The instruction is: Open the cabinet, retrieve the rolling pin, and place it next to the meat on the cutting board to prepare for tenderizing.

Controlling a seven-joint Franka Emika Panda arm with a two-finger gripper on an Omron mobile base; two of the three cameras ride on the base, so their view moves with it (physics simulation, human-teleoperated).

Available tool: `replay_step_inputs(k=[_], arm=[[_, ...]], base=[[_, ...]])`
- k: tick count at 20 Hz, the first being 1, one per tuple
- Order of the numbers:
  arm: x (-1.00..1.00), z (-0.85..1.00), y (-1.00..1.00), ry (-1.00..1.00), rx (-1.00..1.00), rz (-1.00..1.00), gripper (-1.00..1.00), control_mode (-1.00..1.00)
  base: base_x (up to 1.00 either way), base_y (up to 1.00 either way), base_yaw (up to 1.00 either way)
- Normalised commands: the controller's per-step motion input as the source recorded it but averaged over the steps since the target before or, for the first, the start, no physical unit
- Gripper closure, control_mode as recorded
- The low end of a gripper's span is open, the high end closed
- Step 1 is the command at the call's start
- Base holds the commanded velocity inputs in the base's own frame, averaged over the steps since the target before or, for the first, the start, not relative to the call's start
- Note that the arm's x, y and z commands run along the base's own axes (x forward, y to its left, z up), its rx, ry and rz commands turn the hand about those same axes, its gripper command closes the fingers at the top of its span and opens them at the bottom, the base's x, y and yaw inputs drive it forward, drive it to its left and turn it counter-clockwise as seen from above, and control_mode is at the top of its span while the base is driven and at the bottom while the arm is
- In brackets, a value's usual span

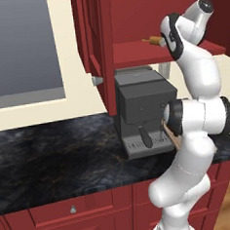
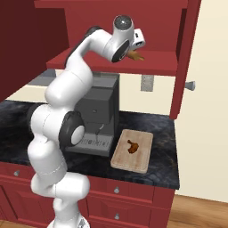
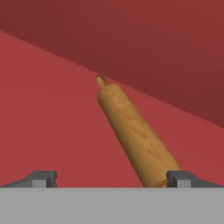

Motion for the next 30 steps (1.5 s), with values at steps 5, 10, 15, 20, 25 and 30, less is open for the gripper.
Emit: replay_step_inputs(k=[5, 10, 15, 20, 25, 30], arm=[[0.40, -0.06, -0.16, 0.00, 0.00, 0.04, -1.00, -1.00], [0.44, -0.01, -0.17, 0.00, 0.00, 0.03, -1.00, -1.00], [0.44, -0.01, -0.12, 0.03, 0.00, 0.03, -1.00, -1.00], [0.26, -0.21, 0.00, 0.08, 0.00, 0.04, -1.00, -1.00], [0.19, -0.46, 0.01, 0.10, 0.00, 0.05, 1.00, -1.00], [0.02, -0.31, 0.00, 0.01, 0.02, 0.02, 1.00, -1.00]], base=[[0.00, 0.00, 0.00], [0.00, 0.00, 0.00], [0.00, 0.00, 0.00], [0.00, 0.00, 0.00], [0.00, 0.00, 0.00], [0.00, 0.00, 0.00]])
